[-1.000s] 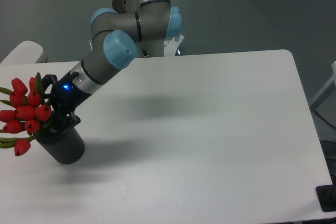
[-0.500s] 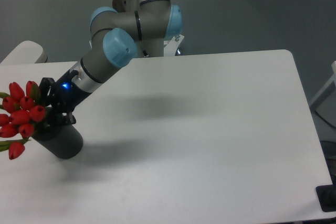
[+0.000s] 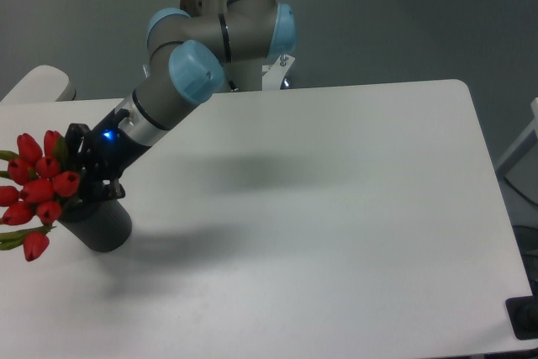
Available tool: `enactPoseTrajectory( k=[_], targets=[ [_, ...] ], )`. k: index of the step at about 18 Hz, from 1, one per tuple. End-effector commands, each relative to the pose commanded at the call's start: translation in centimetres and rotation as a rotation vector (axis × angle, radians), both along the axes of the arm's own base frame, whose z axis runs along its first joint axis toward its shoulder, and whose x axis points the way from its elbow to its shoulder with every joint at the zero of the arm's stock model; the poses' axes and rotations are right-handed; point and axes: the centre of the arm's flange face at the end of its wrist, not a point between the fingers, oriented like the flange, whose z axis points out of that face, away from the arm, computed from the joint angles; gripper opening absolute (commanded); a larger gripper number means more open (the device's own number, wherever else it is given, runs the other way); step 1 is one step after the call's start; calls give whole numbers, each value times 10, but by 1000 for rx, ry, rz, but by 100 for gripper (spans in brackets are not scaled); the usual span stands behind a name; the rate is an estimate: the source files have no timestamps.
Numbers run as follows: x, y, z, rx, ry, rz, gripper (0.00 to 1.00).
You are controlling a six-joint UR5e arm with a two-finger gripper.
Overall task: Pick up the flowers from the vase
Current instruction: 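Lift the gripped tulips up out of the black vase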
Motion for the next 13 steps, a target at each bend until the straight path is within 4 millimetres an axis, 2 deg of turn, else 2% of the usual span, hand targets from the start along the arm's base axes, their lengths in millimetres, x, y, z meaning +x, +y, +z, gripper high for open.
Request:
enactPoseTrajectory(
  k=[4, 7, 9, 13],
  targets=[
    [-1, -12, 34, 26, -32, 47, 33],
    [1, -18, 51, 46, -45, 59, 33],
    [2, -20, 63, 64, -51, 62, 33],
    [-5, -16, 102, 84, -74, 112, 32]
  ],
)
